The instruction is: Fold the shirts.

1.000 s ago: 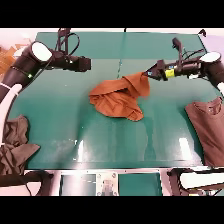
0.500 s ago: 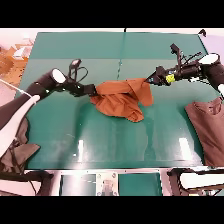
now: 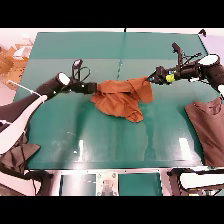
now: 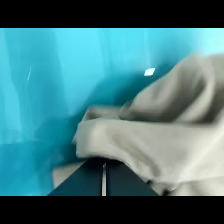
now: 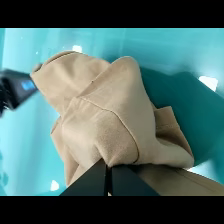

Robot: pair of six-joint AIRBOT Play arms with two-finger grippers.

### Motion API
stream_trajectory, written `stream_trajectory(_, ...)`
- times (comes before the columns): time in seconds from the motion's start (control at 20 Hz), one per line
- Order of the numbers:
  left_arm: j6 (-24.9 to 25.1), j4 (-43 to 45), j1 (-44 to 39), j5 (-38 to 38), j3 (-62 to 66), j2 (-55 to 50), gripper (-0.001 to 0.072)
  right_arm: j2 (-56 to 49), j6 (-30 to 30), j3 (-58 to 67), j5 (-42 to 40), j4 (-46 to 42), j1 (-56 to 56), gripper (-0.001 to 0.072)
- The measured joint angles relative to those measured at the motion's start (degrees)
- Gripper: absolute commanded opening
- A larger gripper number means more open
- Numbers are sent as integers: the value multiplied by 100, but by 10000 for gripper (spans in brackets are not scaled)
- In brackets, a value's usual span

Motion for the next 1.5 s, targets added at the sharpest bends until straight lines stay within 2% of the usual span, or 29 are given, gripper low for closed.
stream_trajectory(0.45,243,507,4,-474,765,898,20,186,9,168,197,24,-94,17)
stream_trajectory(0.65,254,997,37,-745,1475,1895,19,761,245,1119,540,44,-389,17)
stream_trajectory(0.95,267,1456,44,-1119,3331,3407,19,2236,619,3003,695,74,-927,17)
stream_trajectory(1.25,267,1574,42,-1198,4507,4286,19,3842,761,3762,-415,-155,-1482,16)
stream_trajectory(1.5,267,1735,42,-1344,4564,4483,19,4225,787,3654,-946,-662,-1585,16)
